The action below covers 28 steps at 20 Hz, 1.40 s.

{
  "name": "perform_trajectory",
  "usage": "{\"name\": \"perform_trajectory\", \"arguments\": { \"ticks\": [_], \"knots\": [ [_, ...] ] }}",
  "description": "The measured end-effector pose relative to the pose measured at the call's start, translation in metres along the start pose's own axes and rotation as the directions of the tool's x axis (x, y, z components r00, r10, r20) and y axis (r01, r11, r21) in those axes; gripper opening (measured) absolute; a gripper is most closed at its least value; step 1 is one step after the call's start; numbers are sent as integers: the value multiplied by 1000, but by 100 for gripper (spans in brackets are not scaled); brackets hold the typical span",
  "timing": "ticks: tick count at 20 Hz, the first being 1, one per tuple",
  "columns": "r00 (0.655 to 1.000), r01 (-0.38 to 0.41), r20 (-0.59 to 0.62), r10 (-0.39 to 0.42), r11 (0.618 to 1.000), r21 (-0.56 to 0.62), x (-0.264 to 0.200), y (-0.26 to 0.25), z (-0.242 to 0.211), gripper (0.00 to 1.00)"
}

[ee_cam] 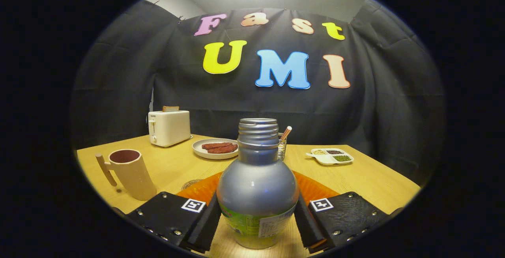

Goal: Take the bottle from table, then pour the juice into the cup, finally place the bottle on the coaster

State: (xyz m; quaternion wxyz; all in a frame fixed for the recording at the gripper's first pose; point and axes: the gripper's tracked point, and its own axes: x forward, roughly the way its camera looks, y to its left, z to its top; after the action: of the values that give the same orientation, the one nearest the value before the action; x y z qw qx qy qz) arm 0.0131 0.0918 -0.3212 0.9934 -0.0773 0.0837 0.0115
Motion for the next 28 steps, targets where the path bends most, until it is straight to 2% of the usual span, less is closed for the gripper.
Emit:
{"name": "perform_trajectory", "arguments": {
  "ticks": [5, 10, 16, 19, 23, 28],
  "knots": [
    [1000, -19, -8, 18, 979, -205, 8, 16, 17, 82],
    [1000, -18, -27, 7, 898, -440, 17, 34, 19, 82],
    [999, -33, -48, 8, 835, -549, 23, 53, 16, 82],
    [998, -48, -54, 17, 773, -633, 27, 64, 17, 81],
    [1000, -24, -14, 20, 673, -739, 33, 72, 27, 81],
    [1000, -18, -18, 6, 610, -792, 36, 80, 28, 81]
  ]
}}
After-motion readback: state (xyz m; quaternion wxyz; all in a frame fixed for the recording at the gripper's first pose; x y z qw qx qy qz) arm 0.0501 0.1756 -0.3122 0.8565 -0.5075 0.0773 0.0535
